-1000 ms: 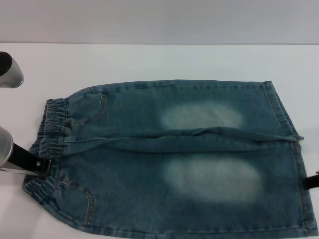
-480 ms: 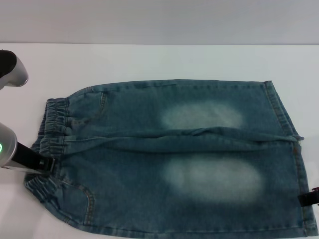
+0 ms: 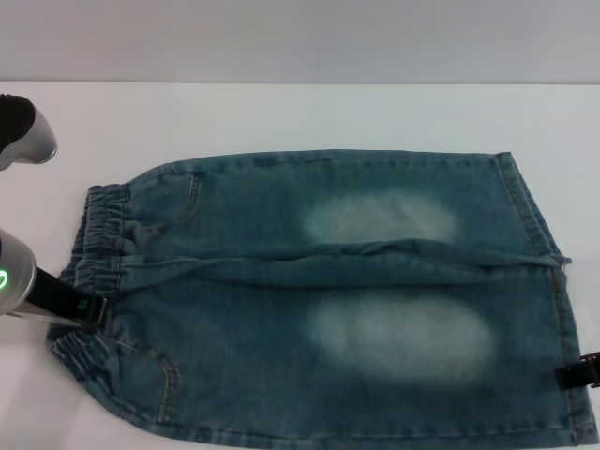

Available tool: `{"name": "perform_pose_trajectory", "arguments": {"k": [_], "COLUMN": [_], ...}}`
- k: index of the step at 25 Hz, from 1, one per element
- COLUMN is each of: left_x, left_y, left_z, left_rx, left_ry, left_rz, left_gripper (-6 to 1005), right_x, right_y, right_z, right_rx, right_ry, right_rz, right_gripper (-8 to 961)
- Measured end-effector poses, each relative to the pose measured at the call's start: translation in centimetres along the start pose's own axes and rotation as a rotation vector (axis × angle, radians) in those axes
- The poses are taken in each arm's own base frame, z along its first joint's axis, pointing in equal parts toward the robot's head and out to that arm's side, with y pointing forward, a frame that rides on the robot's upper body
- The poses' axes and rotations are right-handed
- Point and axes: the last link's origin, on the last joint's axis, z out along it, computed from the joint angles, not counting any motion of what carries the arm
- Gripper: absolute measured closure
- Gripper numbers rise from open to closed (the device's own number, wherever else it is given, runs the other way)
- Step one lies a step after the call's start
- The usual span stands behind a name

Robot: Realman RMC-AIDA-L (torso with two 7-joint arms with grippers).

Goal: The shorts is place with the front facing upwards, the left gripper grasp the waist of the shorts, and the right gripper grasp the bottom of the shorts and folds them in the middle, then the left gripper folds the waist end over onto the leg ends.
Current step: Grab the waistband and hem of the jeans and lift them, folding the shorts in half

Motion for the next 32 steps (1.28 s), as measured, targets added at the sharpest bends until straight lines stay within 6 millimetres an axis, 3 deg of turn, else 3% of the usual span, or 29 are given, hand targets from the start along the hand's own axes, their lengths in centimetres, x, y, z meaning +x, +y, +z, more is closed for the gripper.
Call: {"name": "perform_pose_trajectory", "arguments": {"k": [32], "left_x": [0.1], "left_y": [0.2], "left_z": [0.2], "left_rx": [0.000], "left_ry": [-0.006], "left_rz": [0.010], "left_gripper": [971], "right_x": [0.1], "right_y": [0.6], "right_z": [1.1], "right_rx": [0.004], "right_ry": [0.054], "right_rz": [-0.020], "right_gripper": [149]}}
